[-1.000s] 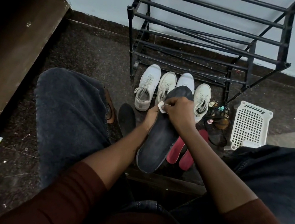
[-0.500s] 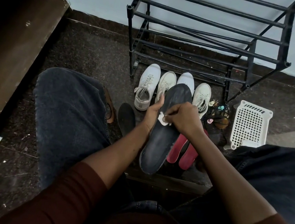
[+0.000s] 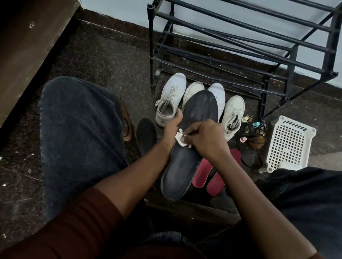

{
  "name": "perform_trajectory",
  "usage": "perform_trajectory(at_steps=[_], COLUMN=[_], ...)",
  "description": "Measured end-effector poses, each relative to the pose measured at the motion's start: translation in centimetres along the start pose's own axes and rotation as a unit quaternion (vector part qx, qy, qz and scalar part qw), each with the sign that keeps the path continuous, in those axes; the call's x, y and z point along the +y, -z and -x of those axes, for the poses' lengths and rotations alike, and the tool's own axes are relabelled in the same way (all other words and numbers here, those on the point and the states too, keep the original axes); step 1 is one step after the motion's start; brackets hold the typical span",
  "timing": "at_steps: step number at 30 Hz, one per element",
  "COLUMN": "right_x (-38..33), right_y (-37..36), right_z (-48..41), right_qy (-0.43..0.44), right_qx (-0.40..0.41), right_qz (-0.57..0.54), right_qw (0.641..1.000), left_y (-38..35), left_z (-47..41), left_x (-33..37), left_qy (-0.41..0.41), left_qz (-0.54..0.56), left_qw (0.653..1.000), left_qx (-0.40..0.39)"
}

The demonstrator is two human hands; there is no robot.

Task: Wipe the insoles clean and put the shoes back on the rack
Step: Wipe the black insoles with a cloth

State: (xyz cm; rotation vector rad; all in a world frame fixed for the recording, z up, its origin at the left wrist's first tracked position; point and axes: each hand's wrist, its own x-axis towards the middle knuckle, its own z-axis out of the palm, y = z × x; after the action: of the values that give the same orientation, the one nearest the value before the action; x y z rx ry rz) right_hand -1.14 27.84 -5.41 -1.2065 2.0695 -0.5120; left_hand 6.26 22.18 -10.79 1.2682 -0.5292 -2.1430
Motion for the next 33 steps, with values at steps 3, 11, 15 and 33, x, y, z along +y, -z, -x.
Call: perform_trajectory(at_steps=[3,11,15,33], right_x=[0.2,0.5,0.4,2.1], right_y=[0.1,1.1,0.4,-0.4], right_z=[-0.4,-2.6,-0.8,-0.2], right_qy=[-0.007,-0.025,-0.004,0.078], right_qx=[0.029,0.09,0.04,0.113], right_qz=[-0.011,0.042,0.019,0.09], right_qw=[1.0,0.995,0.999,0.986], left_y=[0.0,0.3,0.8,0.9], left_z=[0.1,0.8,-0.3,-0.4], left_x=[-0.2,-0.4,-0.1,-1.0], left_qy=[-0.005,0.065,0.032,0.058], left_qz=[0.019,0.1,0.071,0.082], left_qw=[0.999,0.982,0.993,0.988], left_qx=[-0.045,-0.148,-0.087,-0.12])
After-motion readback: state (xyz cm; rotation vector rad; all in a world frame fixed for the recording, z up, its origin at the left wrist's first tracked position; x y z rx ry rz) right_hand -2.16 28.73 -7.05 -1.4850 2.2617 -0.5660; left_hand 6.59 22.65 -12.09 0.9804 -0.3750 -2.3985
